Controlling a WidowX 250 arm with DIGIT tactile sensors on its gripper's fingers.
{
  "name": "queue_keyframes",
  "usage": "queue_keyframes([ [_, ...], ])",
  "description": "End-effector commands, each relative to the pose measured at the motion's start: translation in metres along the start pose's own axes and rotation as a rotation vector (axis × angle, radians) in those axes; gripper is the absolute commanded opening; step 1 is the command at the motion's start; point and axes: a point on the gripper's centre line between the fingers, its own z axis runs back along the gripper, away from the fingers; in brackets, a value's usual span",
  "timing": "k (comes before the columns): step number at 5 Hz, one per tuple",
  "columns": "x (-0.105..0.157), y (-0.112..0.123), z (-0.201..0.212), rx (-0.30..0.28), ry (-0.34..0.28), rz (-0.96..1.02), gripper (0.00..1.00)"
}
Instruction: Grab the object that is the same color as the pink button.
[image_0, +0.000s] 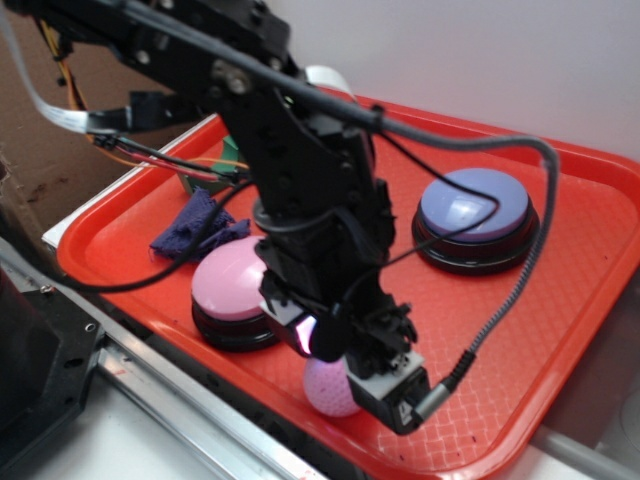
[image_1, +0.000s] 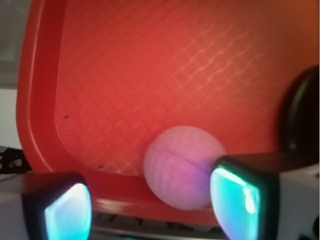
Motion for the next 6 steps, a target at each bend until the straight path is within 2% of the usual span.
queue_keyframes([
  [1, 0.014, 0.006, -0.011, 0.022, 0.043, 0.139, 1.0],
  [2, 0.015, 0.011, -0.018, 0.047, 0.079, 0.202, 0.83],
  [3, 0.014, 0.014, -0.023, 0.072, 0.122, 0.284, 0.0],
  [5, 0.016, 0.015, -0.021, 0.074, 0.142, 0.259, 0.0],
  [6, 0.021, 0.023, 0.001, 0.077, 0.161, 0.158, 0.0],
])
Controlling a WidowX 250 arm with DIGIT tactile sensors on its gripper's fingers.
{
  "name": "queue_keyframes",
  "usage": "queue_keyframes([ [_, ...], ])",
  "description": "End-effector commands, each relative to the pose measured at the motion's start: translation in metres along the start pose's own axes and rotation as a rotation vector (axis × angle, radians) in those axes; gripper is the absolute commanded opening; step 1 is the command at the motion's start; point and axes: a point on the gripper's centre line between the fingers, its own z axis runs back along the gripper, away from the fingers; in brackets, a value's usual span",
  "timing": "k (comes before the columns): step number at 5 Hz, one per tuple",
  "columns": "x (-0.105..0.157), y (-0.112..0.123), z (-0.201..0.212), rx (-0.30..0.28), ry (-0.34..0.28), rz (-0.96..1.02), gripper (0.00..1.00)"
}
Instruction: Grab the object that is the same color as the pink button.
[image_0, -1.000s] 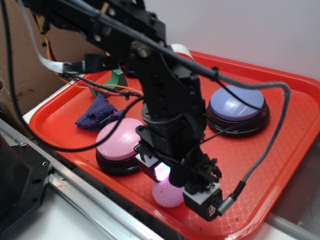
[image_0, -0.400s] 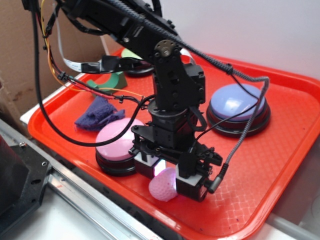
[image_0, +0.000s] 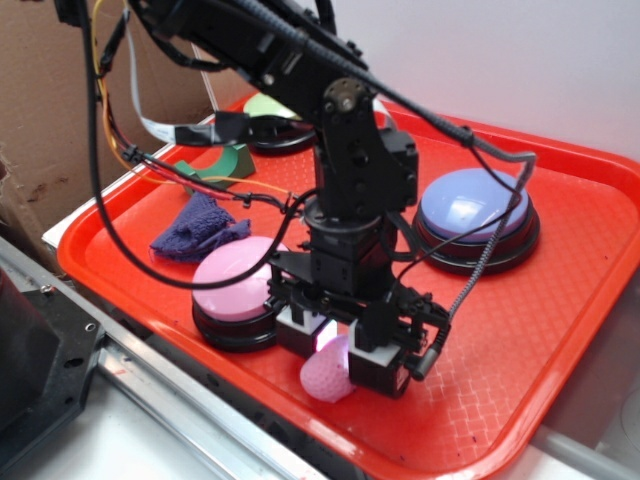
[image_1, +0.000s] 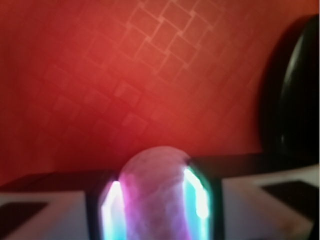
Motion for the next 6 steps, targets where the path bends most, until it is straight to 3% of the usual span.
queue_keyframes([
  [1, 0.014, 0.013, 0.082, -0.012, -0.046, -0.167, 0.0],
  [2, 0.03, 0.033, 0.124, -0.053, -0.068, -0.135, 0.0],
  [3, 0.038, 0.067, 0.161, -0.127, -0.149, -0.085, 0.0],
  [4, 0.04, 0.093, 0.186, -0.145, -0.227, -0.072, 0.0],
  [5, 0.036, 0.114, 0.208, -0.137, -0.297, -0.018, 0.0],
  [6, 0.037, 0.116, 0.208, -0.096, -0.285, -0.024, 0.0],
])
